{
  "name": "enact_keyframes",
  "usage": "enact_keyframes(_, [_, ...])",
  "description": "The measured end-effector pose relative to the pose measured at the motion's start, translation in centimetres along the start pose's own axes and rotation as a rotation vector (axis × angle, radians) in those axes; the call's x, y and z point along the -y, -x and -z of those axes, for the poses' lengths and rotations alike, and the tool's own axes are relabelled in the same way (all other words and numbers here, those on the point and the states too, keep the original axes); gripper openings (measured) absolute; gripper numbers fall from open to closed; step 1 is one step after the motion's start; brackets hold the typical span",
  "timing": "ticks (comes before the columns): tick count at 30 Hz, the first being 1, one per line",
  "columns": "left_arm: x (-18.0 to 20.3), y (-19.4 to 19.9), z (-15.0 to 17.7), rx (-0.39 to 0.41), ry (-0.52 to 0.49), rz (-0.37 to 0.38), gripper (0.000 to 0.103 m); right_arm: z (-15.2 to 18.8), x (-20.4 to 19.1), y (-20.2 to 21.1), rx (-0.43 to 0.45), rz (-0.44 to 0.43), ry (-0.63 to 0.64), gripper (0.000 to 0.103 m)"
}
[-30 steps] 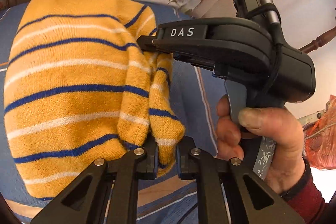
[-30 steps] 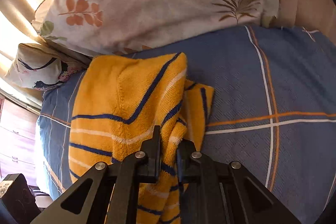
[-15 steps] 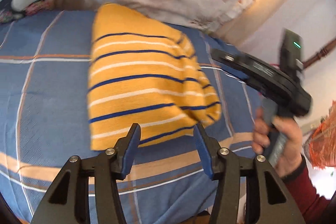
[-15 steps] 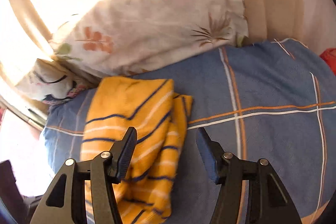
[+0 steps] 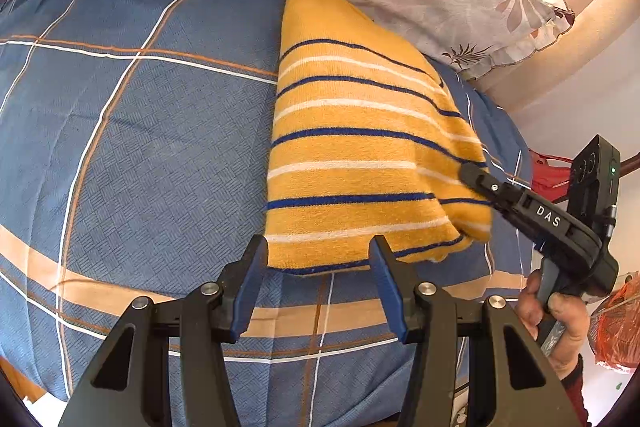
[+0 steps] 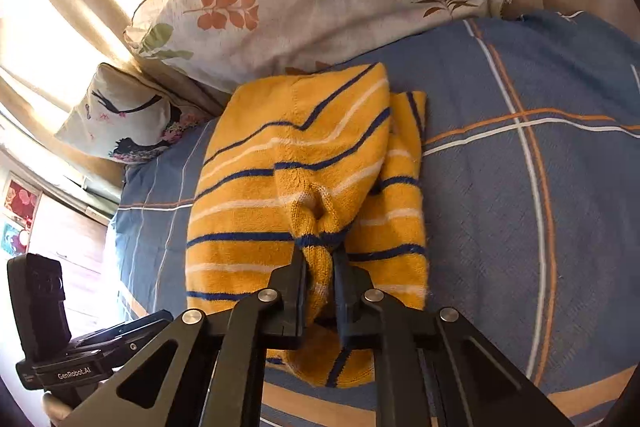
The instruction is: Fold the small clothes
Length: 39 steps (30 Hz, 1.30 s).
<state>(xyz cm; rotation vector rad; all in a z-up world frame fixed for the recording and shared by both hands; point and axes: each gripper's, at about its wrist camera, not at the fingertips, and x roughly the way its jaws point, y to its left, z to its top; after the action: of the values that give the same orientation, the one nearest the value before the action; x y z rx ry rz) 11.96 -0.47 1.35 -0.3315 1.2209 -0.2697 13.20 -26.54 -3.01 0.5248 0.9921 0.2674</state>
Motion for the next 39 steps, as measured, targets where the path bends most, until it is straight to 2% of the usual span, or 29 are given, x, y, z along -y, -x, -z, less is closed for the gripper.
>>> enact_keyframes(5, [-0.7,-0.3,0.1,-0.010,-0.008,-0.017,0.051,0.3,3.2,-0.4,-0.018,0.179,-0.022,0.008])
enact_keyframes(7, [-0.6,-0.9,-0.2,-0.017,-0.004,-0.023,0.052,1.1,4.8,-1.4,-0.062,0.265,-0.038,0.005])
enact_keyframes(11, [-1.1,-1.1,-0.4,-0.017,-0.005,-0.029,0.052,2.0,6.5,-0.2,-0.031,0.218,-0.100,0.004])
enact_keyframes(13, [-1.0,-1.1,-0.6,-0.008,-0.013,-0.037,0.052,2.2,6.8,0.7,-0.022,0.225,-0.096,0.011])
enact_keyframes(15, [-0.6,-1.2,-0.8,0.009,-0.034,-0.059,0.052,2.5,6.7,1.4,-0.019,0.250,-0.089,0.031])
enact_keyframes(20, [0.4,-1.5,-0.8,0.031,-0.104,-0.143,0.052,4.5,6.0,3.4,0.005,0.261,-0.086,0.058])
enact_keyframes(23, [0.8,-1.6,-0.5,0.032,-0.137,-0.180,0.052,5.5,6.0,2.6,-0.023,0.266,-0.107,0.060])
enact_keyframes(28, [1.4,-1.4,0.1,0.039,-0.167,-0.210,0.052,5.9,6.1,2.6,0.019,0.258,-0.140,0.063])
enact_keyframes(31, [1.6,-1.2,0.5,0.044,-0.168,-0.221,0.052,6.0,6.3,2.8,0.037,0.229,-0.155,0.070])
enact_keyframes(33, [1.8,-0.9,0.7,0.054,-0.166,-0.233,0.052,6.2,6.4,2.8,0.058,0.195,-0.161,0.079])
enact_keyframes(39, [2.2,-0.6,1.5,0.082,-0.161,-0.272,0.053,6.5,6.3,2.5,0.091,0.127,-0.128,0.089])
